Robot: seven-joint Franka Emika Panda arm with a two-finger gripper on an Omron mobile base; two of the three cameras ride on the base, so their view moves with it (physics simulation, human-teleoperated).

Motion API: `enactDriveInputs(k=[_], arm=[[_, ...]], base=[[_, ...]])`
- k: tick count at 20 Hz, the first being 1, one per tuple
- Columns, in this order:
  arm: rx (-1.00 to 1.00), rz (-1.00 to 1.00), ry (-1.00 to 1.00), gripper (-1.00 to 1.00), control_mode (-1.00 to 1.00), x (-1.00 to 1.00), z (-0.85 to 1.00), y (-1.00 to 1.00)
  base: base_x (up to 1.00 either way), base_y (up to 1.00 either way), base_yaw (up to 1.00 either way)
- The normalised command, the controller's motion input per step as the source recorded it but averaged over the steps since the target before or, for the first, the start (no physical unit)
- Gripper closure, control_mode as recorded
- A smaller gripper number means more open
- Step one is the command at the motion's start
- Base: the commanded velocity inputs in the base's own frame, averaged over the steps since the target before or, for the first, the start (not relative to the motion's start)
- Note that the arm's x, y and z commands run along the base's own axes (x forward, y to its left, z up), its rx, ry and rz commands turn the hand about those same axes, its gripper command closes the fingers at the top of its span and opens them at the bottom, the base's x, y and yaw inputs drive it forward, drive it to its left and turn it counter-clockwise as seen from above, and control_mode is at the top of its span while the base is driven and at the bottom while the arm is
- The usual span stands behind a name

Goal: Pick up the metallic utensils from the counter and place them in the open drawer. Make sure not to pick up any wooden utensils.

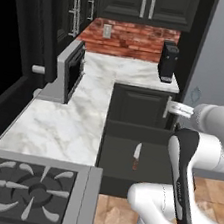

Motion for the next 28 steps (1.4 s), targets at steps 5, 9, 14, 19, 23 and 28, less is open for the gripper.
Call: enactDriveInputs(k=[5, 9, 14, 19, 23, 28], arm=[[0.0, 0.0, 0.0, 1.0, 1.0, 0.0, 0.0, 0.0], [0.0, 0.0, 0.0, 1.0, 1.0, 0.0, 0.0, 0.0], [0.0, 0.0, 0.0, 1.0, 1.0, 0.0, 0.0, 0.0], [0.0, 0.0, 0.0, 1.0, 1.0, 0.0, 0.0, 0.0], [0.0, 0.0, 0.1, 1.0, -1.0, -0.02, -0.17, 0.01], [-0.03, 0.0, 0.54, 1.0, -1.0, 0.01, -0.57, 0.02]], base=[[0.4, 0.33, -0.14], [0.42, 0.0, 0.0], [0.41, 0.0, 0.0], [0.05, 0.03, 0.0], [0.0, 0.0, 0.0], [0.0, 0.0, 0.0]])
